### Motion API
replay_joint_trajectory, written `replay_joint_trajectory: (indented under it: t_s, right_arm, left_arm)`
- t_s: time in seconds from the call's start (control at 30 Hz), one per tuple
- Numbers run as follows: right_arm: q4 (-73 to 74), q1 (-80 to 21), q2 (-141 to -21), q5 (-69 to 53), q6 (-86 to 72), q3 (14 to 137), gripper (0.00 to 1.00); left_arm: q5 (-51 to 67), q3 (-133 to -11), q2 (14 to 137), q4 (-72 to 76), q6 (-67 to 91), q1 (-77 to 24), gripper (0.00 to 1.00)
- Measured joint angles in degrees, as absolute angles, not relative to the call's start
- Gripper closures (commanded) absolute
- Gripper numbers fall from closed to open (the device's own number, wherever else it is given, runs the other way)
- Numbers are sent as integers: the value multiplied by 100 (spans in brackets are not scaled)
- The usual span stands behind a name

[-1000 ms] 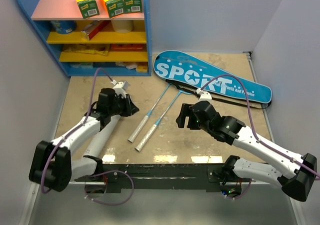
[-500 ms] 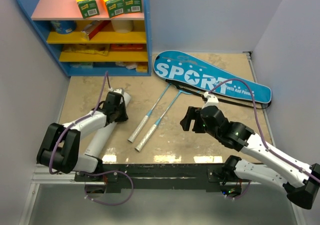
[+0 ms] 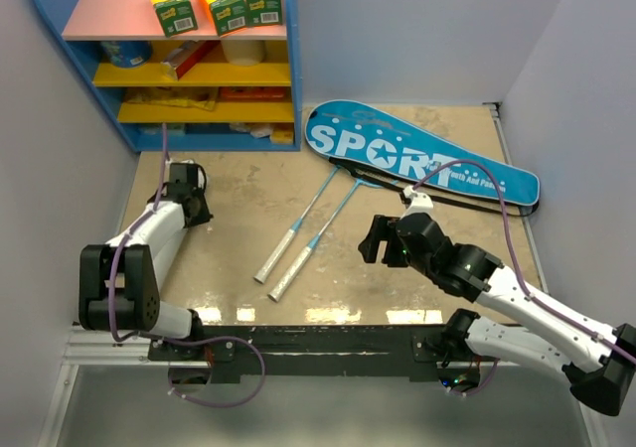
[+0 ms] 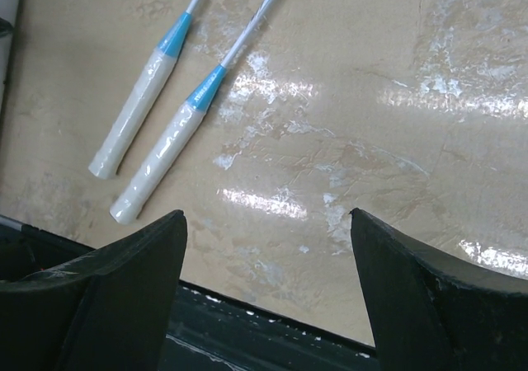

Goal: Pack up the badminton gear

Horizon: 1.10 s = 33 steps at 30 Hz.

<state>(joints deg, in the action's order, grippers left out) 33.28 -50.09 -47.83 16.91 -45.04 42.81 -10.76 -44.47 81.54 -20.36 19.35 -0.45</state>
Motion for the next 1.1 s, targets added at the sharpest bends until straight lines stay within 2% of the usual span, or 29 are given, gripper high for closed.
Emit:
replay_joint_trajectory:
  t_s: [0.13, 0.23, 0.4, 0.6, 0.77, 0.87, 1.1]
  right_arm:
    - [3304, -5009, -4829, 1695, -4504, 4268, 16]
    - [3326, -5006, -4917, 1739, -4501, 4285, 13]
    - [3533, -4869, -5317, 2001, -4451, 4617, 11]
    - [3323, -3509, -6176, 1868, -3896, 5251, 12]
    - [3061, -2368, -7111, 1752, -3312, 5548, 12]
    - [3013, -2241, -7878, 1907, -2930, 5920, 13]
    - [3068, -2202, -9428, 2550, -1929, 6834, 15]
  left_arm:
    - [-1116, -4727, 8372, -2075, 1787, 209, 80]
    - [-1103, -4794, 8451, -2110, 1737, 482, 86]
    - [-661, -4908, 8250, -2158, 1739, 766, 87]
    - [718, -4954, 7476, -1905, 1909, 720, 84]
    - [1308, -4762, 6890, -1481, 1997, 97, 82]
    - [1597, -4425, 6628, -1328, 1992, -473, 81]
    - [1728, -3861, 6449, -1232, 1885, -954, 81]
